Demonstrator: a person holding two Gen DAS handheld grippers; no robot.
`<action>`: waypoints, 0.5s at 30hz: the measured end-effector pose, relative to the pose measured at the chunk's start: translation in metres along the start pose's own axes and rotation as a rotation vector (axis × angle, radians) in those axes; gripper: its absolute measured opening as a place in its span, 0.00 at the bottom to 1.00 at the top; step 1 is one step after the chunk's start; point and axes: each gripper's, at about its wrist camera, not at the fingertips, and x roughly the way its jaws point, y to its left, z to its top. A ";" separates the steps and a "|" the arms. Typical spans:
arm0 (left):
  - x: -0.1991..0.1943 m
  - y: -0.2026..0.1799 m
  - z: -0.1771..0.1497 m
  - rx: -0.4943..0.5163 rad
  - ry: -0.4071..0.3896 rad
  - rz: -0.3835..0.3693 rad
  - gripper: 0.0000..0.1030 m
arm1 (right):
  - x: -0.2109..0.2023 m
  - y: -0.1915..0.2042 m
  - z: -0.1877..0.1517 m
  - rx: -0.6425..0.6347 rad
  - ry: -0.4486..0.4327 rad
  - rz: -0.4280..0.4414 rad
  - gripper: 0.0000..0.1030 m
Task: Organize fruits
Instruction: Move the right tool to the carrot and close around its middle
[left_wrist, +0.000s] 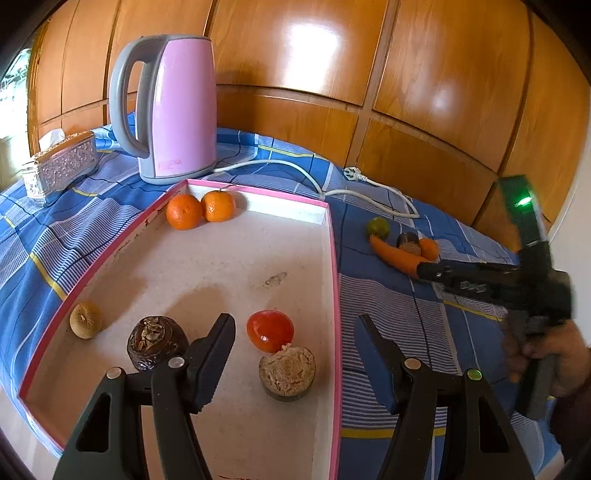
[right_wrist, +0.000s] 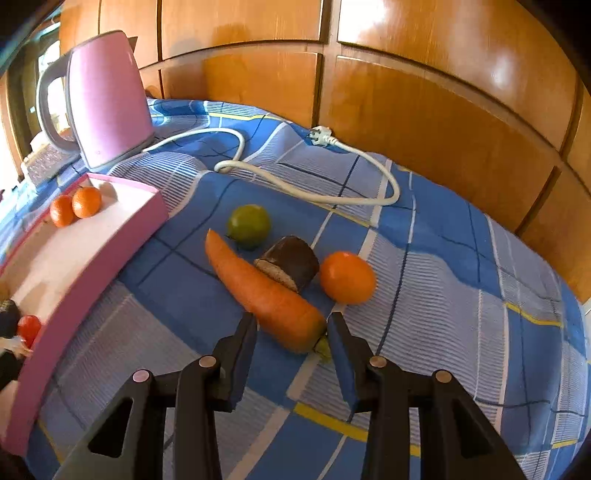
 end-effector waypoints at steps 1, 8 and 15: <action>0.000 0.000 0.000 -0.002 0.002 0.000 0.65 | -0.007 0.000 -0.001 0.023 0.008 0.053 0.40; -0.001 0.001 0.000 -0.004 -0.004 0.004 0.65 | -0.018 0.014 -0.001 -0.028 -0.002 0.066 0.40; 0.001 0.001 0.000 -0.008 0.001 0.002 0.65 | 0.001 0.023 0.006 -0.147 0.061 0.011 0.43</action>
